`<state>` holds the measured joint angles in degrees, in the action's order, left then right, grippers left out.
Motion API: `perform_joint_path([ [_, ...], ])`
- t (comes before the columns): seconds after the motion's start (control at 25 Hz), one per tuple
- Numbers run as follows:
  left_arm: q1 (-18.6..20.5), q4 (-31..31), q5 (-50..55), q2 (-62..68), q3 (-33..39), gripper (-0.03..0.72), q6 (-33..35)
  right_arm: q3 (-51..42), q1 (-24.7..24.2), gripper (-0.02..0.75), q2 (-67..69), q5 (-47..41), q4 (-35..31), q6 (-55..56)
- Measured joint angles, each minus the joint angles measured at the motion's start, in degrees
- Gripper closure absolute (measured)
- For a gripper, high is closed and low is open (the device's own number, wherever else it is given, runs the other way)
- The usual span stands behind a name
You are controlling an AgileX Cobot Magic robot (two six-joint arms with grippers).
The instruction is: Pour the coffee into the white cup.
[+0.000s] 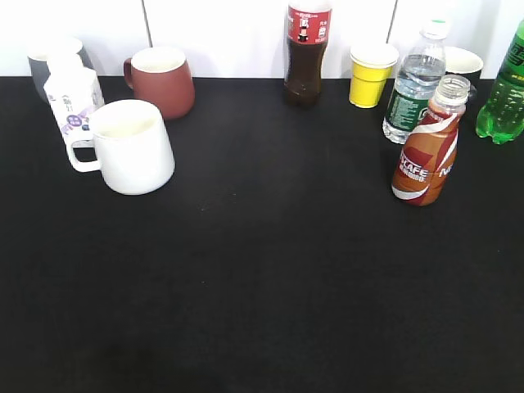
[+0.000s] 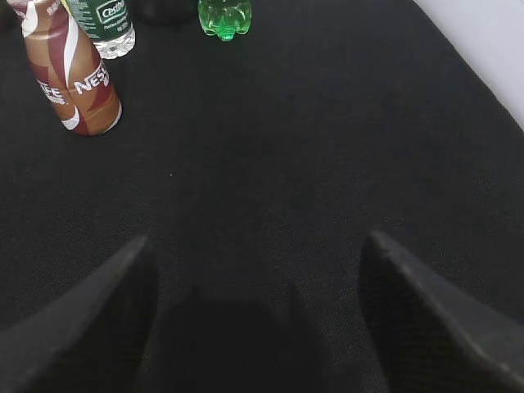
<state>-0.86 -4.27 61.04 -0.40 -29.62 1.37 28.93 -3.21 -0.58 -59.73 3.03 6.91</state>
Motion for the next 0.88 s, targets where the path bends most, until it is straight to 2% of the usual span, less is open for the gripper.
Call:
perform_joint_path([
  [0.44,0.0,0.0,0.0,0.0,0.0,0.404,0.0,0.0,0.0,0.155,0.0,0.0,0.0,0.0],
  [0.48,0.0,0.0,0.0,0.0,0.0,0.361,0.0,0.0,0.0,0.155,0.0,0.0,0.0,0.0],
  [0.56,0.0,0.0,-0.4,1.6,0.0,0.143,0.0,0.0,0.0,0.155,0.0,0.0,0.0,0.0],
  [0.6,0.0,0.0,-1.6,3.7,-0.9,0.066,0.0,0.0,0.0,0.155,0.0,0.0,0.0,0.0],
  [0.68,0.0,0.0,-10.0,10.4,-5.1,0.044,0.0,0.0,0.0,0.155,0.0,0.0,0.0,0.0],
  [0.8,0.0,0.0,-26.6,24.5,-12.8,0.082,0.0,0.0,0.0,0.155,0.0,0.0,0.0,0.0],
  [0.88,0.0,-0.4,-39.3,31.1,-12.9,0.125,0.0,0.0,0.0,0.155,0.0,0.0,0.0,0.0],
])
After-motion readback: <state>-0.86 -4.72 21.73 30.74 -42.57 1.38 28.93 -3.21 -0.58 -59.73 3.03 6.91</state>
